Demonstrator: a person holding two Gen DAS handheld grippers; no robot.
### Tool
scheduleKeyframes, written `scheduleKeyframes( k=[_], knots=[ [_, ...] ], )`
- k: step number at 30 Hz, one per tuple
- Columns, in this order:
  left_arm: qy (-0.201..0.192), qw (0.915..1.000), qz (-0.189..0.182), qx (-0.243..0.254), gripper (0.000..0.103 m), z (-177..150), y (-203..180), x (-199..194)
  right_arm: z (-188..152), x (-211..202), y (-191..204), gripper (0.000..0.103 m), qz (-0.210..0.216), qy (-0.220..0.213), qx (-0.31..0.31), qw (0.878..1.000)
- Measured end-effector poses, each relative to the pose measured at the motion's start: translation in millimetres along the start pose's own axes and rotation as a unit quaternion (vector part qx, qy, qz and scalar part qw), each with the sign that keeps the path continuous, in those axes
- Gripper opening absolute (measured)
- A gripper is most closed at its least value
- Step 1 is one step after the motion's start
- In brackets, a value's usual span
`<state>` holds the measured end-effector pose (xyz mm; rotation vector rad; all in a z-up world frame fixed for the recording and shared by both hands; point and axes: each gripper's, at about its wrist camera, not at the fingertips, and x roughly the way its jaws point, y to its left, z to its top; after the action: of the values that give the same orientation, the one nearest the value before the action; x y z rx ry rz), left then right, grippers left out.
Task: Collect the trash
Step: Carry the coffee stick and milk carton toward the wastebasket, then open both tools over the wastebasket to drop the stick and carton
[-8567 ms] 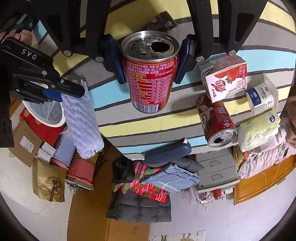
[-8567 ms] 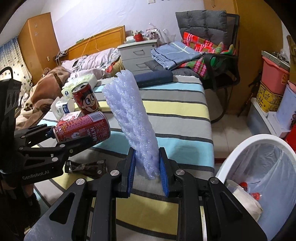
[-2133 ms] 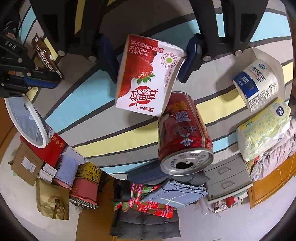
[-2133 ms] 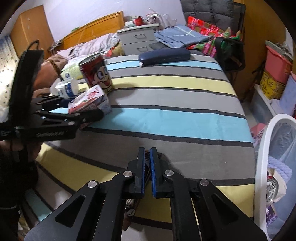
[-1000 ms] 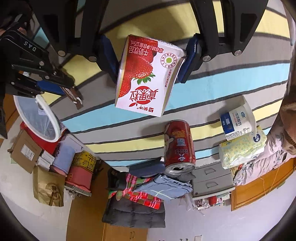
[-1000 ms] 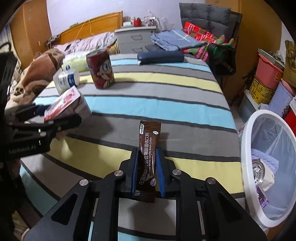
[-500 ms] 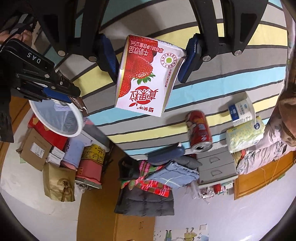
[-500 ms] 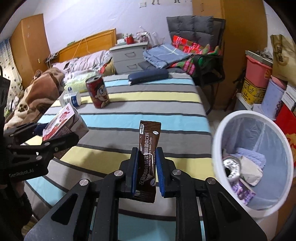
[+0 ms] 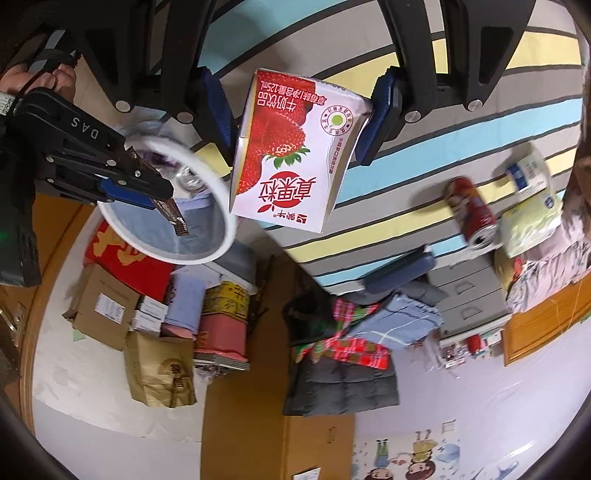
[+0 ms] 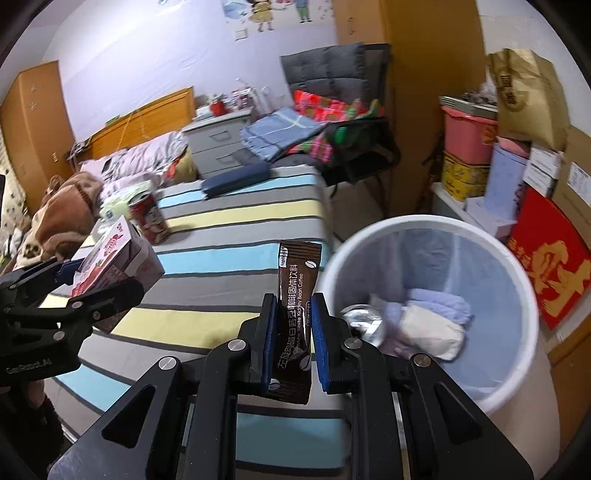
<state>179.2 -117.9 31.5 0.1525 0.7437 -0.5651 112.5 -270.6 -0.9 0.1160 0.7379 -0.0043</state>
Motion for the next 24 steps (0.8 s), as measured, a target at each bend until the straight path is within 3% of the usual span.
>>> scheduleKeyframes(
  k=[10, 24],
  knots=[
    [0.01, 0.9983, -0.038, 0.044, 0.063, 21, -70, 31, -3, -16, -58, 0.019, -0.034, -0.009, 0.037, 0.999],
    [0.026, 0.995, -0.067, 0.069, 0.063, 36, -129, 73, -7, -8, -108, 0.019, -0.059, 0.014, 0.064, 0.996]
  ],
)
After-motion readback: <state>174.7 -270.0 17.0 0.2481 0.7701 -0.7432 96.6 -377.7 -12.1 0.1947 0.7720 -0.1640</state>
